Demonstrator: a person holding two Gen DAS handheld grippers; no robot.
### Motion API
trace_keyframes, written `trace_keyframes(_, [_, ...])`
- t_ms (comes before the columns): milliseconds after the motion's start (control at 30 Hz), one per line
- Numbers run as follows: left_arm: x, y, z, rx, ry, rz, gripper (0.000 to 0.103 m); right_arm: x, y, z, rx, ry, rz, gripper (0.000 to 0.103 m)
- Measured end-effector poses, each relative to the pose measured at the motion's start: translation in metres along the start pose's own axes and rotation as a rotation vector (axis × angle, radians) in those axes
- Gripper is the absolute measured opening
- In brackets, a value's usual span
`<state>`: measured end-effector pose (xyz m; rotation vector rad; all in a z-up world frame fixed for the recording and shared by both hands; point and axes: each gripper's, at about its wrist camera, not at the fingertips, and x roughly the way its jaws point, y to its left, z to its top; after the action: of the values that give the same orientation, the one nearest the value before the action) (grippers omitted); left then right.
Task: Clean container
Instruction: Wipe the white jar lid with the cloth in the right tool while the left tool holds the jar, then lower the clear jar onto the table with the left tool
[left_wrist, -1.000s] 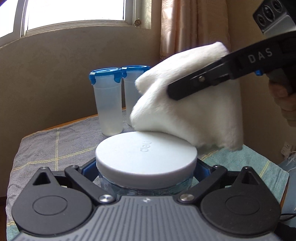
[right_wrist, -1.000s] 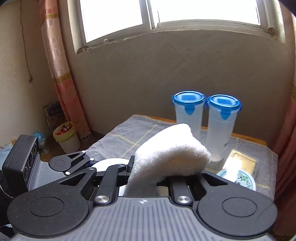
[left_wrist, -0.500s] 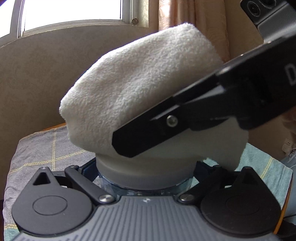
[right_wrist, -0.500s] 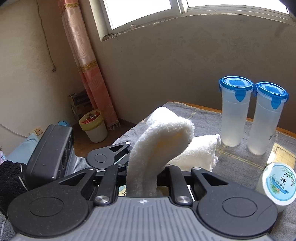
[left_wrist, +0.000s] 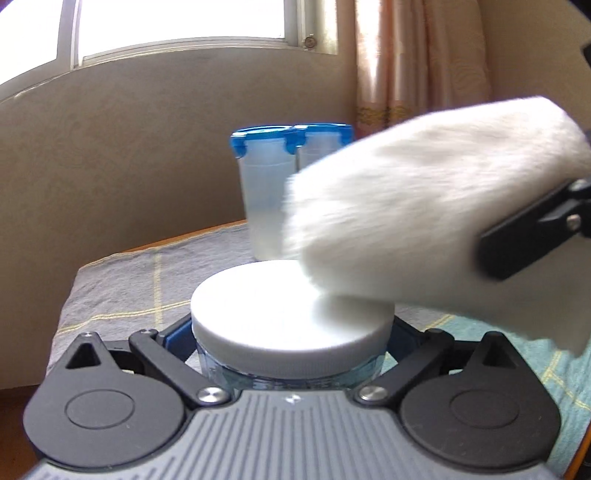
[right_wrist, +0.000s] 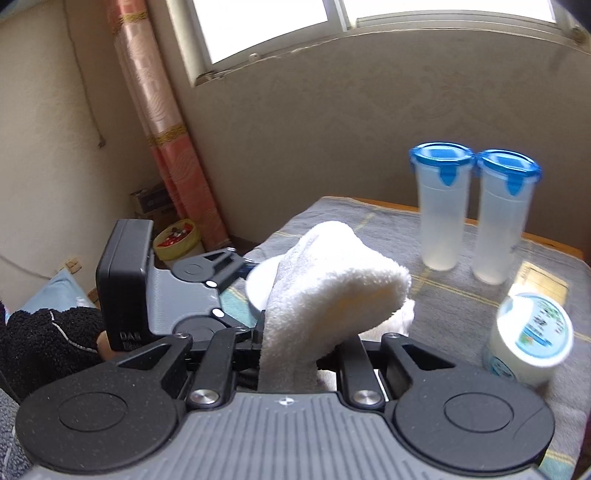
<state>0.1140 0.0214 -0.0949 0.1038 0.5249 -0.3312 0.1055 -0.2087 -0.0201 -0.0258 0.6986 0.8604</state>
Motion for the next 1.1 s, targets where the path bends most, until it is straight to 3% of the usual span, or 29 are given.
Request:
trace_keyframes(167, [0.009,0.028,-0.002,-0.095,-0.018,0.07,0.099,-0.013,-0.015,-0.013,0.063,-0.015,-0.05,0.019])
trace_keyframes(500, [0.045,0.093,0.008,-0.219,-0.09,0.271,0.099,0.002,-0.035,-0.039,0.141,-0.004,-0.044,0.019])
trace_keyframes(667, [0.065,0.112,0.016,-0.225,-0.121,0.354,0.099,0.006,-0.047,-0.047,0.183,-0.005,-0.033,0.019])
trace_keyframes(1100, [0.107,0.139,0.021,-0.266,-0.133,0.423,0.099,0.005,-0.064,-0.052,0.225,-0.019,-0.038,0.019])
